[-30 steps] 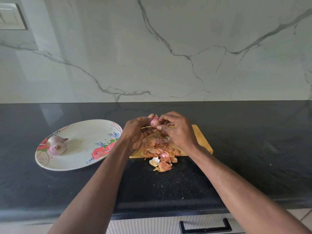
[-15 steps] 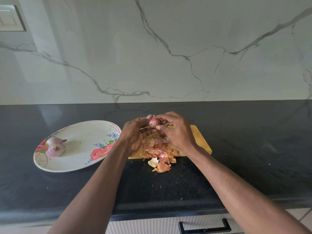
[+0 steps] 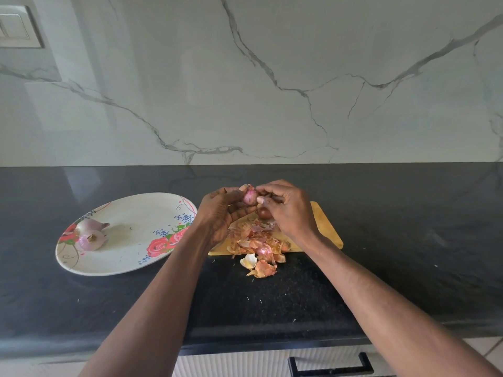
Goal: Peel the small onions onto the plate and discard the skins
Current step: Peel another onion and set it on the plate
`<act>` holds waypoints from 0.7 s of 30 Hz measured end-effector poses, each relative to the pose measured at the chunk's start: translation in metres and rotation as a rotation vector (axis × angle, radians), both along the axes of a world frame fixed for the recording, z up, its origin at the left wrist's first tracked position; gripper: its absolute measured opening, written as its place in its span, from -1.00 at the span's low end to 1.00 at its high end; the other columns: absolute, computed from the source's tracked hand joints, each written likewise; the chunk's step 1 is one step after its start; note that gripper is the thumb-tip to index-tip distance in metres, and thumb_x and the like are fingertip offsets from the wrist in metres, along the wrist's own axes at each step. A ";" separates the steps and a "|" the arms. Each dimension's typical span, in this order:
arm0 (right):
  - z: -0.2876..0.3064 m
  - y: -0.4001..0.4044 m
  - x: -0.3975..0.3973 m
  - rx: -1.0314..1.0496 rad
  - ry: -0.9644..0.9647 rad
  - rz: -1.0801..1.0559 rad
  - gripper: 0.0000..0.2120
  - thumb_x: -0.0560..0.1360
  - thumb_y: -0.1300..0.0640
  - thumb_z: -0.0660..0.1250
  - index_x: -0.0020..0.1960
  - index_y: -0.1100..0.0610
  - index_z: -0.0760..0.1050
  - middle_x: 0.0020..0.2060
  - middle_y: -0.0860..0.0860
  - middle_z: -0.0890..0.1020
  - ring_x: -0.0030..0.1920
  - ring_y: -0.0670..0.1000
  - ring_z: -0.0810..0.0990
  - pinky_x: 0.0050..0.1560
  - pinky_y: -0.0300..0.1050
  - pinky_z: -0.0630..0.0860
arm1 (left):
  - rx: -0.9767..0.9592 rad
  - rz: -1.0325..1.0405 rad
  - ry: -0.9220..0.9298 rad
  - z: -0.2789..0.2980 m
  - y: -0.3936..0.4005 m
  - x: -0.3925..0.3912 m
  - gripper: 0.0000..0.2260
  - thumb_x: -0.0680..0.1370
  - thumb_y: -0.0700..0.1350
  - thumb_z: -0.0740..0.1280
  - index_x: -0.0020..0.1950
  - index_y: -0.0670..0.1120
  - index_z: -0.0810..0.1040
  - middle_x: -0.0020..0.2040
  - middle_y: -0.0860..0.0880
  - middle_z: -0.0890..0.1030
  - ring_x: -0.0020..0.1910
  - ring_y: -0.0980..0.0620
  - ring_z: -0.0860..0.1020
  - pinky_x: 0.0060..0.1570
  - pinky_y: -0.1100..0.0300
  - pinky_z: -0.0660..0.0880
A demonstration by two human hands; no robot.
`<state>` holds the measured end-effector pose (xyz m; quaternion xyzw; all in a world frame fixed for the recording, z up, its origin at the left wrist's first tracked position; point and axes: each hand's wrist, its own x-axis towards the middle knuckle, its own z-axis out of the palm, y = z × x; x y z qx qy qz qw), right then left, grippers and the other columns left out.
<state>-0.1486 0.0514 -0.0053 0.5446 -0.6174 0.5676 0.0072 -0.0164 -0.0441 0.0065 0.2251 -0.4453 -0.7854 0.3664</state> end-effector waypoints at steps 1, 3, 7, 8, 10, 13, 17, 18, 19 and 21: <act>0.000 0.000 0.000 0.007 0.000 0.001 -0.79 0.48 0.31 0.47 0.10 0.18 0.68 -0.04 -0.05 0.65 -0.03 -0.13 0.62 -0.06 -0.39 0.54 | -0.016 -0.001 -0.016 0.000 0.000 0.000 -0.91 0.56 -0.34 0.37 0.04 -0.32 0.53 -0.16 -0.26 0.68 -0.22 -0.12 0.70 -0.25 0.12 0.66; 0.000 -0.001 -0.002 0.028 0.003 0.007 -0.81 0.47 0.31 0.48 0.08 0.19 0.69 -0.05 -0.04 0.65 -0.06 -0.13 0.62 -0.07 -0.39 0.55 | -0.041 0.010 -0.055 0.000 0.000 0.000 -0.97 0.55 -0.36 0.37 -0.04 -0.30 0.54 -0.15 -0.26 0.67 -0.21 -0.15 0.69 -0.26 0.11 0.67; -0.001 -0.001 -0.003 0.062 0.033 -0.001 -0.92 0.45 0.30 0.50 -0.08 0.17 0.69 -0.14 -0.04 0.63 -0.11 -0.09 0.61 -0.12 -0.29 0.57 | -0.096 0.043 -0.109 -0.002 -0.002 0.001 -0.96 0.54 -0.35 0.37 -0.10 -0.27 0.56 -0.15 -0.24 0.67 -0.17 -0.17 0.68 -0.19 0.08 0.68; -0.002 -0.002 -0.004 0.070 0.041 -0.006 -0.93 0.45 0.30 0.50 -0.10 0.16 0.68 -0.15 -0.04 0.63 -0.12 -0.08 0.61 -0.12 -0.28 0.57 | -0.107 0.042 -0.109 -0.003 -0.002 0.001 -0.97 0.54 -0.34 0.37 -0.10 -0.26 0.56 -0.15 -0.23 0.67 -0.17 -0.16 0.68 -0.18 0.07 0.68; -0.001 -0.002 -0.003 0.094 0.037 -0.013 -0.93 0.45 0.29 0.51 -0.12 0.15 0.67 -0.15 -0.06 0.62 -0.11 -0.07 0.61 -0.11 -0.27 0.56 | -0.105 0.038 -0.098 -0.004 -0.003 0.001 -0.97 0.54 -0.32 0.39 -0.07 -0.27 0.57 -0.16 -0.23 0.67 -0.18 -0.14 0.69 -0.17 0.07 0.68; 0.001 -0.001 -0.002 0.090 -0.056 -0.013 -0.89 0.48 0.29 0.47 -0.06 0.11 0.65 -0.16 -0.09 0.65 -0.12 -0.13 0.62 -0.14 -0.32 0.54 | -0.075 0.038 -0.075 -0.004 -0.004 0.000 -0.94 0.55 -0.31 0.39 -0.01 -0.29 0.56 -0.14 -0.24 0.68 -0.18 -0.13 0.69 -0.20 0.08 0.67; 0.002 0.000 -0.001 0.042 -0.028 -0.030 -0.83 0.49 0.30 0.46 0.07 0.16 0.68 -0.09 -0.09 0.66 -0.05 -0.18 0.61 -0.07 -0.40 0.54 | -0.052 0.014 -0.070 -0.003 -0.004 0.000 -0.96 0.59 -0.34 0.33 0.01 -0.30 0.56 -0.09 -0.27 0.66 -0.15 -0.15 0.68 -0.22 0.10 0.67; 0.001 -0.001 -0.001 0.038 -0.018 -0.029 -0.84 0.49 0.30 0.46 0.06 0.18 0.69 -0.09 -0.06 0.66 -0.06 -0.18 0.61 -0.07 -0.40 0.53 | -0.050 0.011 -0.072 -0.003 -0.003 0.000 -0.95 0.60 -0.33 0.32 0.00 -0.30 0.56 -0.10 -0.26 0.65 -0.16 -0.14 0.68 -0.23 0.12 0.66; 0.001 -0.001 -0.001 0.036 -0.016 -0.028 -0.85 0.48 0.30 0.47 0.05 0.19 0.69 -0.09 -0.05 0.66 -0.06 -0.18 0.61 -0.07 -0.39 0.53 | -0.050 0.007 -0.076 -0.003 -0.003 0.000 -0.95 0.60 -0.33 0.32 -0.01 -0.30 0.57 -0.10 -0.26 0.65 -0.17 -0.14 0.68 -0.24 0.13 0.66; 0.000 -0.001 -0.002 0.041 -0.012 -0.024 -0.87 0.48 0.29 0.47 0.02 0.18 0.70 -0.10 -0.05 0.66 -0.08 -0.20 0.61 -0.08 -0.40 0.53 | -0.055 -0.002 -0.082 -0.002 -0.003 0.000 -0.94 0.60 -0.32 0.33 -0.01 -0.31 0.58 -0.11 -0.25 0.66 -0.19 -0.12 0.68 -0.27 0.14 0.65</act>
